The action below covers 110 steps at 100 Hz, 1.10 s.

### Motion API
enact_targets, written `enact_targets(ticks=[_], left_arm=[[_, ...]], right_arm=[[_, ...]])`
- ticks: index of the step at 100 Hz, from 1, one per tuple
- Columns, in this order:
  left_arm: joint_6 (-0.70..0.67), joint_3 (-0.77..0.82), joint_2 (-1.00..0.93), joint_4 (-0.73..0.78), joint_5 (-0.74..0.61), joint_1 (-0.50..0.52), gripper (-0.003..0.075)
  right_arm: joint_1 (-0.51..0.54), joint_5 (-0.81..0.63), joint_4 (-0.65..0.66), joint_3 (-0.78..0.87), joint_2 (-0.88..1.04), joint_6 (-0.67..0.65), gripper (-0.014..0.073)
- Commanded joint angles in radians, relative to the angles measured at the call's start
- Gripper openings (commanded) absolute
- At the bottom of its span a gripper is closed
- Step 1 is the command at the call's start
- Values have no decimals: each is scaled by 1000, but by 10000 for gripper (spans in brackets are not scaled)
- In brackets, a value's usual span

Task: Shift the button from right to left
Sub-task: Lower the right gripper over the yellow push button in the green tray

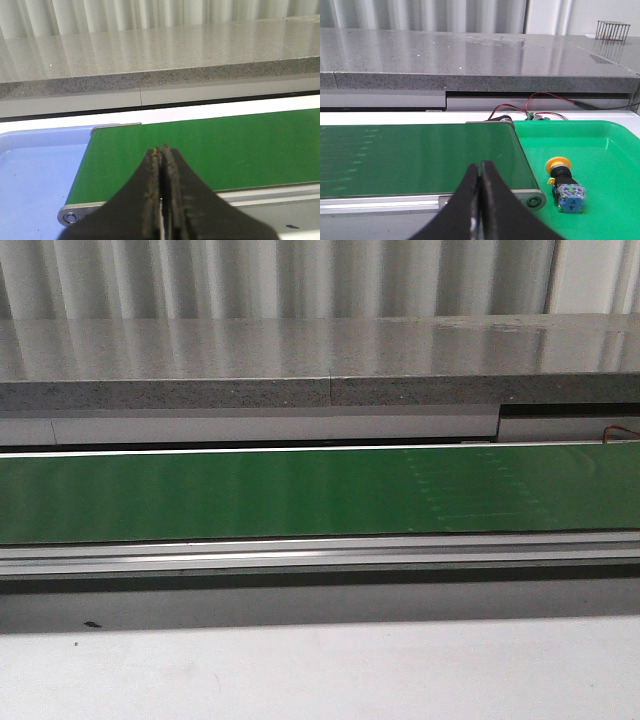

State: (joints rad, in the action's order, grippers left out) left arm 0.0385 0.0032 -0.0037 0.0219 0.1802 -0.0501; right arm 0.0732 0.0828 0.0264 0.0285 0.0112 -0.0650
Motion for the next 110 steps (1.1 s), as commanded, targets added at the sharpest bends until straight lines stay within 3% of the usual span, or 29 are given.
enact_targets(ticks=[1, 81, 95, 110], left_arm=[[-8, 39, -32, -9, -78, 0, -20], [-8, 39, -32, -9, -78, 0, -20], [-8, 39, -32, -9, -78, 0, -21], [-8, 39, -32, -9, -78, 0, -21]], right_arm=[[4, -83, 12, -22, 19, 3, -67], [4, -83, 12, -25, 19, 3, -67], [4, 5, 12, -75, 17, 3, -67], [4, 218, 12, -202, -33, 3, -67]])
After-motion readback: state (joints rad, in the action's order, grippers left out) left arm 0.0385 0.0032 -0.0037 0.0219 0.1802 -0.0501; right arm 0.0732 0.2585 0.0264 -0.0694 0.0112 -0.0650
